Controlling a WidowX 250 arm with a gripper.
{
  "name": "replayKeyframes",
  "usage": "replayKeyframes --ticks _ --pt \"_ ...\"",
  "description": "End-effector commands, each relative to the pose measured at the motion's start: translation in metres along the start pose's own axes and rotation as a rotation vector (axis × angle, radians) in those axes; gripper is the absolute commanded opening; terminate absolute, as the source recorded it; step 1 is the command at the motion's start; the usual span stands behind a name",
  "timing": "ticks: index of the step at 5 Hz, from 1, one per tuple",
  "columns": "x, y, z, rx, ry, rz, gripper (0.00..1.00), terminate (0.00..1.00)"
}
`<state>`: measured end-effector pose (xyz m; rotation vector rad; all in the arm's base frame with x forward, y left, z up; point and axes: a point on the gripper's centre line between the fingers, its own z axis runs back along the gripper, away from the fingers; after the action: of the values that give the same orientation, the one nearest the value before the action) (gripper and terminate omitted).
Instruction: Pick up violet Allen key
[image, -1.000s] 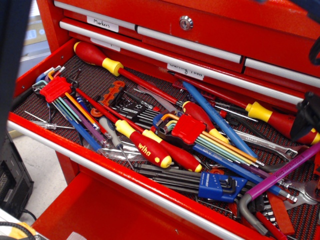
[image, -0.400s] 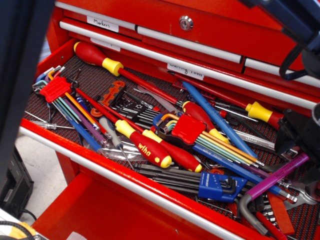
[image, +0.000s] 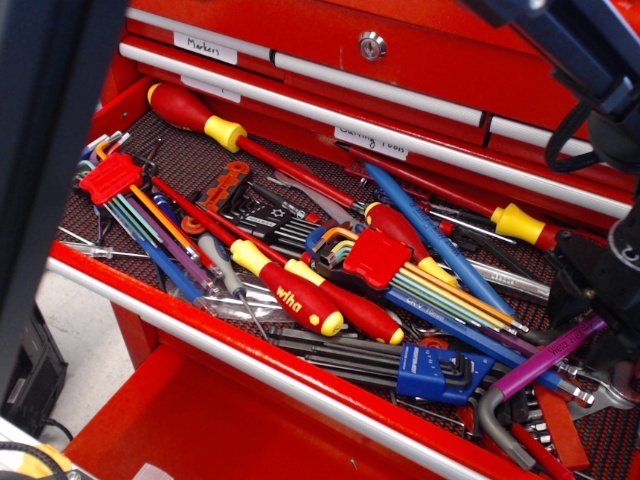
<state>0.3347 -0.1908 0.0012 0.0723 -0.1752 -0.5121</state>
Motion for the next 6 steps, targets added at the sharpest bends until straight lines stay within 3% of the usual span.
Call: replayKeyframes --ticks 1,2,3,4,5,6 --pt "-0.003 0.0 0.018 -0.012 -0.009 0.0 0.0 0.0" --pt "-0.003 0.002 0.037 0.015 0.083 0.107 0.0 0.0" --pt "-0.002 0.001 0.06 0.042 0.273 0.242 0.0 0.0" --pt "-0.02 0.007 0.088 0.071 0.374 0.285 0.0 0.0" --pt "-0.038 0.019 0.12 0.097 0.473 0.292 0.0 0.0" --pt "-0.054 0.029 0.147 0.14 0.493 0.308 0.0 0.0"
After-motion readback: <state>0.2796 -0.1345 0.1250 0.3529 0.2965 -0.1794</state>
